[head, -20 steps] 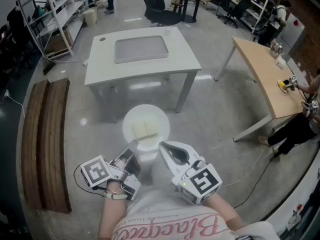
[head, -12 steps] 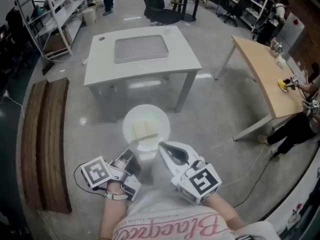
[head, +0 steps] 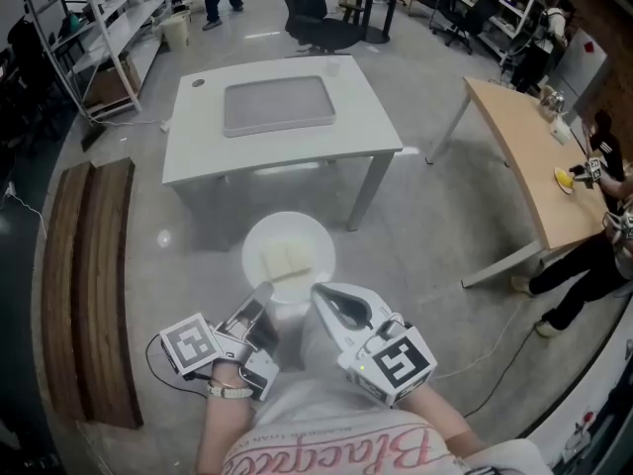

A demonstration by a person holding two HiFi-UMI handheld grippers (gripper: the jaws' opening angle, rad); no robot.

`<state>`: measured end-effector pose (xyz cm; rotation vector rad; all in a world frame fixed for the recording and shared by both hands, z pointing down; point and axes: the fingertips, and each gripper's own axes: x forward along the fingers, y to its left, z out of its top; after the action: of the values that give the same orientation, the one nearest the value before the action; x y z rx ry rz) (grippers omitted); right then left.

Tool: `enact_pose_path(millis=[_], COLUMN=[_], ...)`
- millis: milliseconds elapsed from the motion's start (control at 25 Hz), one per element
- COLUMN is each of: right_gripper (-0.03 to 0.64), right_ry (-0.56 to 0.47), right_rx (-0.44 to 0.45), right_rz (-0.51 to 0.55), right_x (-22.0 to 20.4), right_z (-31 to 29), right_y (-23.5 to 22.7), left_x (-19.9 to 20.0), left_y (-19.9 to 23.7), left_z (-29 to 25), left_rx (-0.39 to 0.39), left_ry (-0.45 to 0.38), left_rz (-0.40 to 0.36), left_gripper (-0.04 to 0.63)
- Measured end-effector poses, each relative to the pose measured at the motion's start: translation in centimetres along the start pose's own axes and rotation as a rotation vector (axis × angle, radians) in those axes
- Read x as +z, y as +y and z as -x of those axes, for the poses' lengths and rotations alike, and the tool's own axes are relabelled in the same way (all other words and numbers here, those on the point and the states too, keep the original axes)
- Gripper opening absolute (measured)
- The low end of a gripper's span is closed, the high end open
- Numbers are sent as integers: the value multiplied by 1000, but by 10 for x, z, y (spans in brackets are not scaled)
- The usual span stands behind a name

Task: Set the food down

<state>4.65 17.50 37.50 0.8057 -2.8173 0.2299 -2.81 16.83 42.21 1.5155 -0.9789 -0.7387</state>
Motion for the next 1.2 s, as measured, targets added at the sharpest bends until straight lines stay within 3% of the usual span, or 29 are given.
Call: enact_pose_path(millis=[200,640,1200], right_gripper=[0,0,0], right_ry=[-64,-75,-67], right_rx=[55,32,103], right_rz=[-2,-48,-26], right_x=[14,38,63], right_z=[-25,-72,-129], right_y=[-17,-78,-154], left_x=[25,74,131], left_y=[0,-2,-3], left_z=[-24,-82,-161], left_rx=[7,23,13], left_ry=[-11,5,-67], left_rz=[-2,-34,9], left_gripper=[20,23,23])
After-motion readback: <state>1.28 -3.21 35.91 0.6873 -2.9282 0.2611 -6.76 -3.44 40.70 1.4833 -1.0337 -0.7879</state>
